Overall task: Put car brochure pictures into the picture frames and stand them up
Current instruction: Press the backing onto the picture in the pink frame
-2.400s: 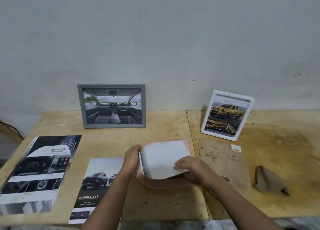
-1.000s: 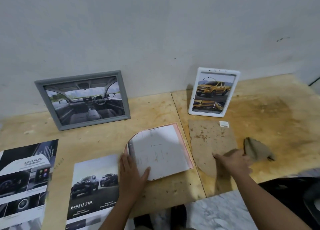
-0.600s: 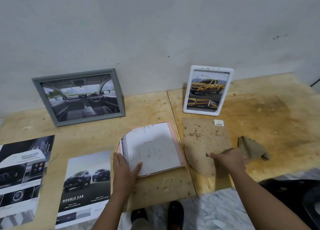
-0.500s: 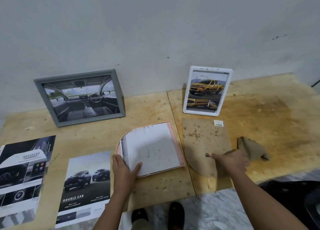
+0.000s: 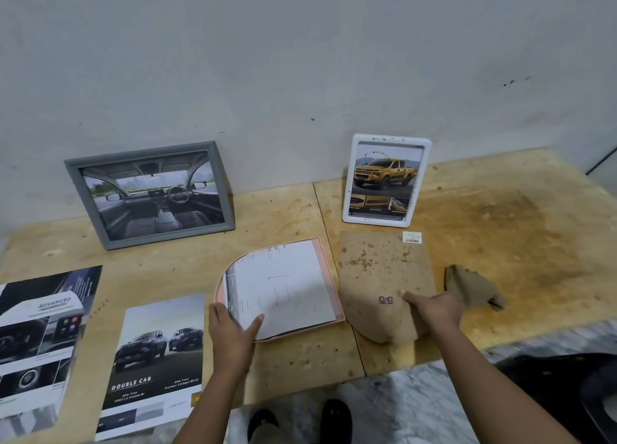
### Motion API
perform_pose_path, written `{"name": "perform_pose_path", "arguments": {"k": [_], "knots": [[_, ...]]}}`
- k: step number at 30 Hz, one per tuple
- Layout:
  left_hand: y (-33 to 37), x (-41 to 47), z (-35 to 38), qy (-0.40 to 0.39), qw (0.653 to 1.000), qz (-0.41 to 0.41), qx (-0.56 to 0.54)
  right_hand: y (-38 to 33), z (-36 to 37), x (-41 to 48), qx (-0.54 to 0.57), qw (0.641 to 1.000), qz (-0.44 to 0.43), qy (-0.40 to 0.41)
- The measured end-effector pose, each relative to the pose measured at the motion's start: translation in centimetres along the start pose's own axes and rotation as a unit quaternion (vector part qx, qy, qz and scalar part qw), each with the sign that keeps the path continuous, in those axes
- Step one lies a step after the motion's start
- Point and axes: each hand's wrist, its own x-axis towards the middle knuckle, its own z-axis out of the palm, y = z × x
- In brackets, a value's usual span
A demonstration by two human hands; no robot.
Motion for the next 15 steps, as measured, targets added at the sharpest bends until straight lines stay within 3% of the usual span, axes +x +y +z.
{"name": "perform_pose_path", "arguments": {"k": [7, 12, 15], "knots": [[0.3, -0.7, 0.3, 0.028, 1.000, 0.010, -0.006, -5.1, -3.5, 0.2, 0.128, 0.987, -0.075, -0.065], [-0.4, -0.4, 0.8, 0.015, 1.000, 0.003, 0.000, -9.7, -5.2, -1.4, 0.174, 0.969, -0.163, -0.057], [-0.2, -0.3, 0.7, 0.001, 1.000, -0.007, 0.006, -11.0, -4.9, -2.7, 0.262, 0.942, -0.156, -0.139]]}}
